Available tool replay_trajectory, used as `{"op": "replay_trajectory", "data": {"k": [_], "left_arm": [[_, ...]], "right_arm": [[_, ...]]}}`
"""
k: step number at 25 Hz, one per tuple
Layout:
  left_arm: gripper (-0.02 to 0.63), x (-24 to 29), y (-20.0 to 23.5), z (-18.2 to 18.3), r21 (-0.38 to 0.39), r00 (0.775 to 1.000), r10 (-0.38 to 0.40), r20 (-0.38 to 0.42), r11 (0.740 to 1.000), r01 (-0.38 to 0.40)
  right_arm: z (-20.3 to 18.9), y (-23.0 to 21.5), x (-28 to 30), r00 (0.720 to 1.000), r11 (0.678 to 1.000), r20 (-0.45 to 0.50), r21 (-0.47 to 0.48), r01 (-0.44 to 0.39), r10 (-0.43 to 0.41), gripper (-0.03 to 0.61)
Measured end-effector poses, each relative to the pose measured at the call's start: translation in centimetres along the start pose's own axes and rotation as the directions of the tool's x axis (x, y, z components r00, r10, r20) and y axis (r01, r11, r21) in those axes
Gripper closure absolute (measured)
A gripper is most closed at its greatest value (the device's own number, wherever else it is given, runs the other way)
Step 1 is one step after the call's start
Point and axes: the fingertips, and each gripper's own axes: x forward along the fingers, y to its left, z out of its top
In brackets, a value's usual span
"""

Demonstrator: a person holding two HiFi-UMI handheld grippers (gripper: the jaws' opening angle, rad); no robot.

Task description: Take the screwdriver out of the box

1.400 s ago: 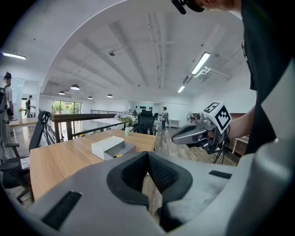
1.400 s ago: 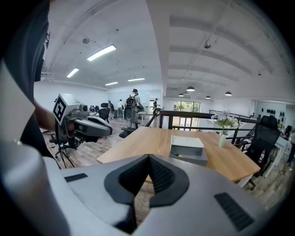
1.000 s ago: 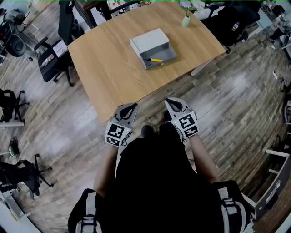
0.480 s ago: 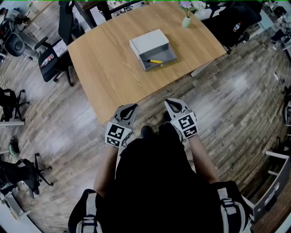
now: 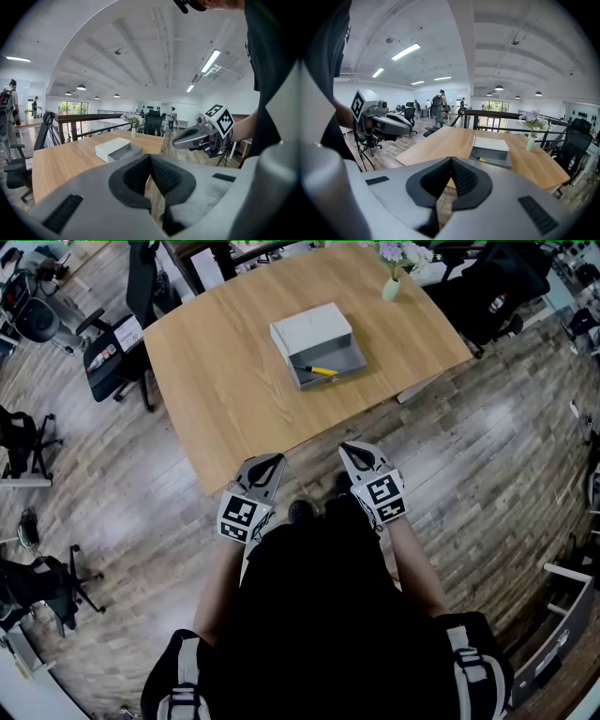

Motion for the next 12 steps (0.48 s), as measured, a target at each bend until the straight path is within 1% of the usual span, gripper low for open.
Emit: {"op": "replay_trajectory", "data": {"k": [12], "left_arm": [[0.592,2.1,0.5,1.1,-0.017,0.999,0.051,0.001,0.999,-0.051]], "right_arm": [[0.6,-2.9,1.0,0.999,0.999,-0.002,-0.024,-0.043,0.043,0.554]]}}
